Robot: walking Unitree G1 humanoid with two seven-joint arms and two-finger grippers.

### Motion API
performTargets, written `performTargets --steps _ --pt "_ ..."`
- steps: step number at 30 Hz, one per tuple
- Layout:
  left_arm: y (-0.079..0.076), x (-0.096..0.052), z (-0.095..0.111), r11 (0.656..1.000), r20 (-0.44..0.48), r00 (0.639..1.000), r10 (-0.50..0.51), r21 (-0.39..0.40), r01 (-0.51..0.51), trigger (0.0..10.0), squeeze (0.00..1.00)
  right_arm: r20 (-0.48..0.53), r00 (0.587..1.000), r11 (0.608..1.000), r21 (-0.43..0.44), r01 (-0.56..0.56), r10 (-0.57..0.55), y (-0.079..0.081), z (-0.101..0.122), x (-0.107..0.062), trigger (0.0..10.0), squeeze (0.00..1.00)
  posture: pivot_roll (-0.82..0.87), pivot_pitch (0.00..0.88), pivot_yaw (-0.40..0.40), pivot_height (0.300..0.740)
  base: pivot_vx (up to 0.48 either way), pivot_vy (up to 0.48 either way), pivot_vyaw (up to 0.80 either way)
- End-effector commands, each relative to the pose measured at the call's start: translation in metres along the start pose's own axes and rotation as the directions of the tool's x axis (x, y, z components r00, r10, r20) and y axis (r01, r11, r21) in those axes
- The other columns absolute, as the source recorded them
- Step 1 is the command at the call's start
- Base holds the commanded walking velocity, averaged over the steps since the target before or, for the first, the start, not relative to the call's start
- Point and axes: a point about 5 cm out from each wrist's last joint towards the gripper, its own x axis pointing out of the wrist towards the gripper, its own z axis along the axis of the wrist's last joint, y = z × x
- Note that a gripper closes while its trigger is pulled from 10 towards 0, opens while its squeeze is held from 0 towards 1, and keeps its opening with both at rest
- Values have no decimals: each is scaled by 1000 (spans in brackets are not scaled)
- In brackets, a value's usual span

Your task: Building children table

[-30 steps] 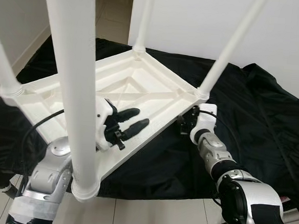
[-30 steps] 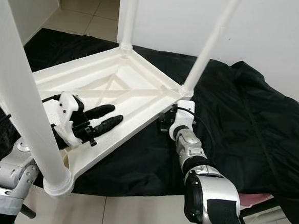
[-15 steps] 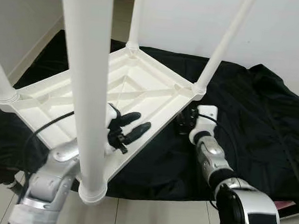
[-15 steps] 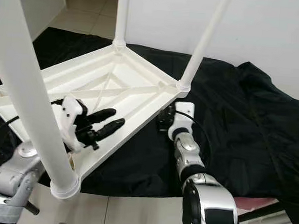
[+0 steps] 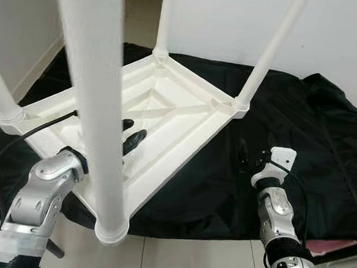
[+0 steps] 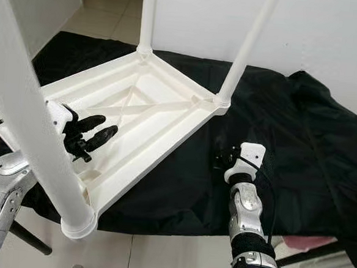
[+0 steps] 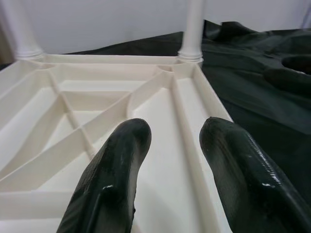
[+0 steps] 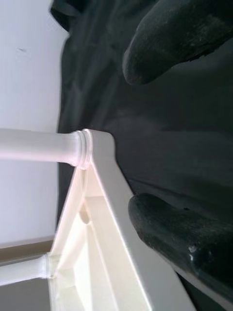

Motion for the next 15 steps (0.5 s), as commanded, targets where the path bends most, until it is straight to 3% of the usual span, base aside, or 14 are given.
performTargets --steps 1,3,4,6,7,8,12,13,15 --pt "-8 1 -5 992 -25 991 -130 4 130 10000 0 -5 1000 1000 8 -8 9 0 -1 -4 10000 0 41 69 -85 740 0 0 0" --pt "-10 1 -7 988 -34 988 -153 -1 153 10000 0 -5 1000 1000 9 -13 13 1 -1 -7 10000 0 41 69 -85 740 0 0 0" --pt "-12 -1 -9 983 -46 982 -184 -5 184 10000 118 -11 1000 1000 12 -18 18 2 -2 -11 10000 0 38 60 -83 740 0 0 0" --pt "-14 -2 -11 979 -52 977 -205 -8 205 10000 118 -15 1000 1000 14 -19 19 2 -2 -14 10000 0 38 60 -83 740 0 0 0" --pt "-15 -3 -12 976 -58 975 -216 -9 216 10000 439 -22 999 1000 13 -25 25 2 -2 -17 10000 0 44 55 -86 740 0 0 0" --pt "-15 -3 -13 975 -60 974 -220 -8 220 10000 941 -27 999 999 12 -29 30 3 -2 -19 10000 0 44 55 -86 740 0 0 0" --pt "-17 -4 -14 972 -62 970 -236 -11 236 10000 941 -33 999 999 14 -31 31 3 -2 -20 10000 0 44 51 -88 740 0 0 0" --pt "-17 -7 -14 967 -66 964 -256 -17 255 10000 1000 -37 999 999 15 -32 32 2 -1 -21 10000 0 44 46 -93 740 0 0 0" --pt "-11 -17 -14 957 -77 954 -289 -28 288 10000 1000 -44 998 999 9 -38 38 1 1 -20 10000 0 44 37 -105 740 0 0 0"
